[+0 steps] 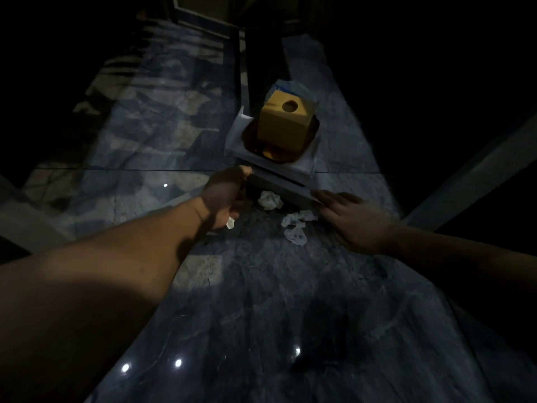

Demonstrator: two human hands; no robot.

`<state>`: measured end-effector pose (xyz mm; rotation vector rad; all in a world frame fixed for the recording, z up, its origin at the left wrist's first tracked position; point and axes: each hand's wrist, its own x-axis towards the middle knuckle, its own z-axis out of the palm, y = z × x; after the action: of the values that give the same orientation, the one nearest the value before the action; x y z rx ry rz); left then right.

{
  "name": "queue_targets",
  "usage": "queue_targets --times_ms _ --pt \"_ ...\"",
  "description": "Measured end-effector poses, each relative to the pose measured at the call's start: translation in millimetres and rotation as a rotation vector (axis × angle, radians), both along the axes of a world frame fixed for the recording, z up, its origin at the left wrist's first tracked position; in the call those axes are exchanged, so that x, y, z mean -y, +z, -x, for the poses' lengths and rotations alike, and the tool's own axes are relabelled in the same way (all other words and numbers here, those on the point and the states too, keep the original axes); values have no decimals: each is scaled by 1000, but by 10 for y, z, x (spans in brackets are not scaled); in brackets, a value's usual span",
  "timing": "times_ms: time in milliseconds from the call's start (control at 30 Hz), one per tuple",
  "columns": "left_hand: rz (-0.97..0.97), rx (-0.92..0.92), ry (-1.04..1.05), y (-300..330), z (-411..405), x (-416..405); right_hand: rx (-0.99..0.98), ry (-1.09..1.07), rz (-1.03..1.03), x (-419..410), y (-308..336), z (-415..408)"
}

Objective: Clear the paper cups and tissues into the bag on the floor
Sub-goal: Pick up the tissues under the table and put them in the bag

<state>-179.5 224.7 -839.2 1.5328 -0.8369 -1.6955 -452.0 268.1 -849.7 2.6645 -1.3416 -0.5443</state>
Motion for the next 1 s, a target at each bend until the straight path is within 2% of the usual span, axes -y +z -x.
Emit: queue_targets --times_ms 167,300,400,567,733,1000 --pt "19 -120 17 -64 -7 20 44 16 -76 19 -181 -36" --pt "-26 -196 -21 -97 -37 17 100 -69 -179 82 -383 -101" --pt "-77 -182 -38 -140 -69 25 149 -154 -246 142 -529 -156" --pt "-146 -183 -75 -272 -77 39 190 -175 -303 286 -793 -277" --pt "-205 -149 -5 -368 -43 38 171 -207 -339 383 -961 -428" --pt "-211 -111 24 -480 -122 43 298 -279 -386 452 -1114 -472"
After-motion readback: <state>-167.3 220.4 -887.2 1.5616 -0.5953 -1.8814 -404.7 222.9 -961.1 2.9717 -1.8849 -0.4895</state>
